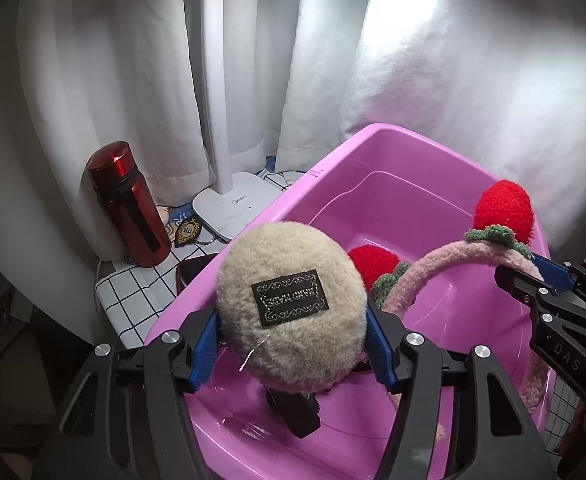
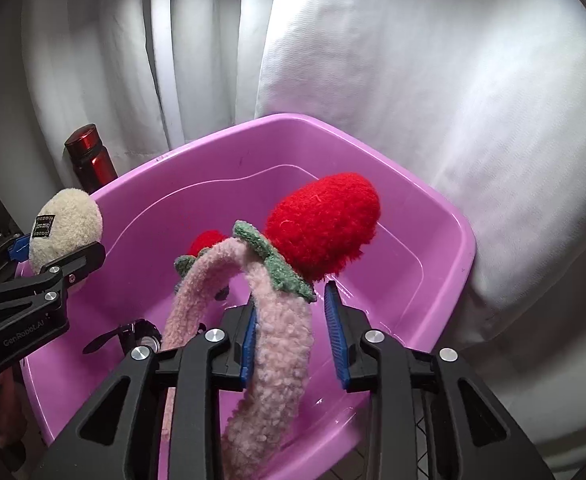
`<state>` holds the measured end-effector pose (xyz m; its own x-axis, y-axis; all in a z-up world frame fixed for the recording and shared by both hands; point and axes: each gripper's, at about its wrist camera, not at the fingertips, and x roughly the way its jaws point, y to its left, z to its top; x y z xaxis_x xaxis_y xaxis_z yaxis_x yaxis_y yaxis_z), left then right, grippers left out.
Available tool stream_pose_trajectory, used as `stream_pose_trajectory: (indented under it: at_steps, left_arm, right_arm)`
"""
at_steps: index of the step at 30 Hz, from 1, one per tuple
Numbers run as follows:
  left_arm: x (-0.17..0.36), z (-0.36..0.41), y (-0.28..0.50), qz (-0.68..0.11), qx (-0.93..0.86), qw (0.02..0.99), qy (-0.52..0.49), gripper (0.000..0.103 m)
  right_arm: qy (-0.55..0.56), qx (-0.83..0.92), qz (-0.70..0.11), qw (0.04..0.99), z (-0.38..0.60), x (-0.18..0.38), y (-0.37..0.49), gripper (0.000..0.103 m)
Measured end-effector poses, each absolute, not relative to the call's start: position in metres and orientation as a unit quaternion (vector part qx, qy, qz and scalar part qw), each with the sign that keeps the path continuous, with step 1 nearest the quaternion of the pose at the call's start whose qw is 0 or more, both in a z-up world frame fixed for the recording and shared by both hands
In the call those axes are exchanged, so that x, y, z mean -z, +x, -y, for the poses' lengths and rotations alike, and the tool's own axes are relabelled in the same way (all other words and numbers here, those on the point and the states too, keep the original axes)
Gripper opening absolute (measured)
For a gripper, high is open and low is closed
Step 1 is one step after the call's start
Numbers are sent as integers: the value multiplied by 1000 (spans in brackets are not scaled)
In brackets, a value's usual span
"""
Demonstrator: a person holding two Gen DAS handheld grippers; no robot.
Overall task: Organize jewelry
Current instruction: 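Open left tool to drop the felt ball while right tool releases the headband in the tub, then withdraw both tools and move them toward the pearl clip and silver bangle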
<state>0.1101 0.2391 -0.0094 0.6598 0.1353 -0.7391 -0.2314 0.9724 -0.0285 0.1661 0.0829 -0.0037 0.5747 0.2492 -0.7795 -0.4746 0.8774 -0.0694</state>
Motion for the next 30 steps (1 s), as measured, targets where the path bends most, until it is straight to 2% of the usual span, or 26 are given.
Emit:
stream_pose_trajectory:
  at_steps: [1, 5, 7, 30]
  left_arm:
    - [9, -239, 110, -400, -99, 909, -60, 71]
    - [6, -236, 107, -395, -94, 912, -58, 90]
    - [4, -236, 105, -393, -101, 912, -55, 93]
    - [-12, -213, 80, -384, -74, 918, -62, 95]
  right_arm:
    - [-139, -203, -414, 876, -85, 5, 167, 61]
    - [-143, -195, -407, 881, -86, 2, 164, 65]
    - [-141, -192, -403, 884, -85, -2, 163, 66]
    - [-80, -178, -372, 907, -36, -29, 115, 66]
